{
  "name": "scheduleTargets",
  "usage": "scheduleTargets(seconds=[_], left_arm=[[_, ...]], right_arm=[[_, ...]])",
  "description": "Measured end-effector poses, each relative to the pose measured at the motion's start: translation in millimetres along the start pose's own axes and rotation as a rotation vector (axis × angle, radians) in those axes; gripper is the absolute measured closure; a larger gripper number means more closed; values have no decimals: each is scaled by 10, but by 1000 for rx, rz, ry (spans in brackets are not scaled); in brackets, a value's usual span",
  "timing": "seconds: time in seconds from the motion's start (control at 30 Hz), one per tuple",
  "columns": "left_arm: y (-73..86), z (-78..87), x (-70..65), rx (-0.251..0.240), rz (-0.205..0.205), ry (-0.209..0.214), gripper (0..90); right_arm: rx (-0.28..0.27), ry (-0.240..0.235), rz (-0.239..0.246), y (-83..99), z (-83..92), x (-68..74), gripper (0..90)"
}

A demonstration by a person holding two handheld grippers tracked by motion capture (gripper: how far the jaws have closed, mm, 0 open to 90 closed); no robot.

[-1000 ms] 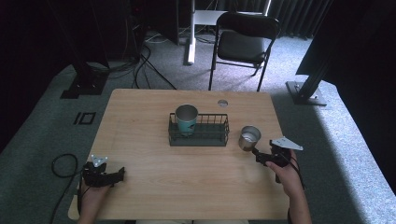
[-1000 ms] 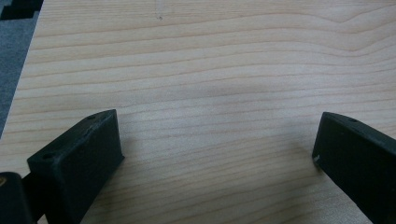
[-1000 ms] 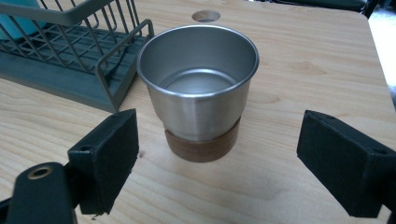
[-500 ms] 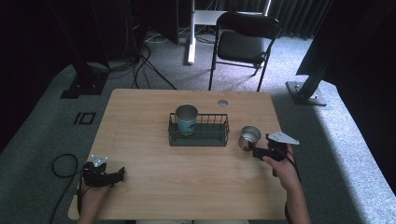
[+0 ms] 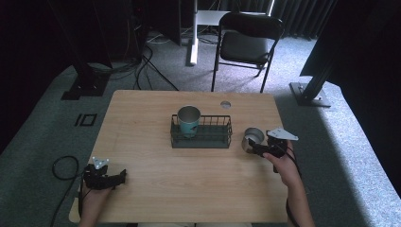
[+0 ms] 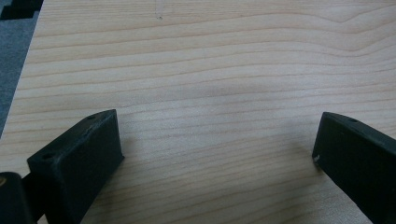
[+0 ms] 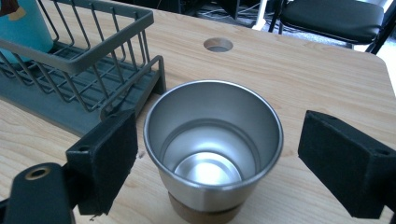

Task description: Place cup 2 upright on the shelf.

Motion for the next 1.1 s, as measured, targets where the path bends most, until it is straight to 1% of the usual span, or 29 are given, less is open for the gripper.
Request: scheduleTargets(seconds=[0.03, 0.2, 0.33, 0.5, 0.67, 0.73, 1.1], left_arm=[[0, 0, 0, 0, 0, 0, 18], [0, 0, 0, 0, 0, 0, 19], [0, 0, 0, 0, 0, 1, 19], [0, 0, 0, 0, 0, 0, 19], [0, 0, 0, 0, 0, 0, 19], [0, 0, 0, 0, 0, 0, 19], [0, 0, 0, -1, 0, 0, 19]], right_arm=[[5, -1, -3, -5, -14, 5, 112], [-4, 6, -7, -24, -78, 9, 112], [6, 3, -18, -24, -135, 3, 112], [10, -3, -20, -17, -190, 8, 112], [24, 0, -13, 3, -250, 7, 112], [21, 1, -14, 14, -273, 10, 112], [13, 2, -18, 37, -310, 11, 112]])
Point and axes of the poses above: each handheld gripper's, and its own axes: z roughly backward along the jaws, y roughly out of its underside, x roughly to its left, the point moved 1 cm from there along -z, roughly forward along the jaws, and after that the axes turned 2 degrees about -y, right-handed, at the moved point
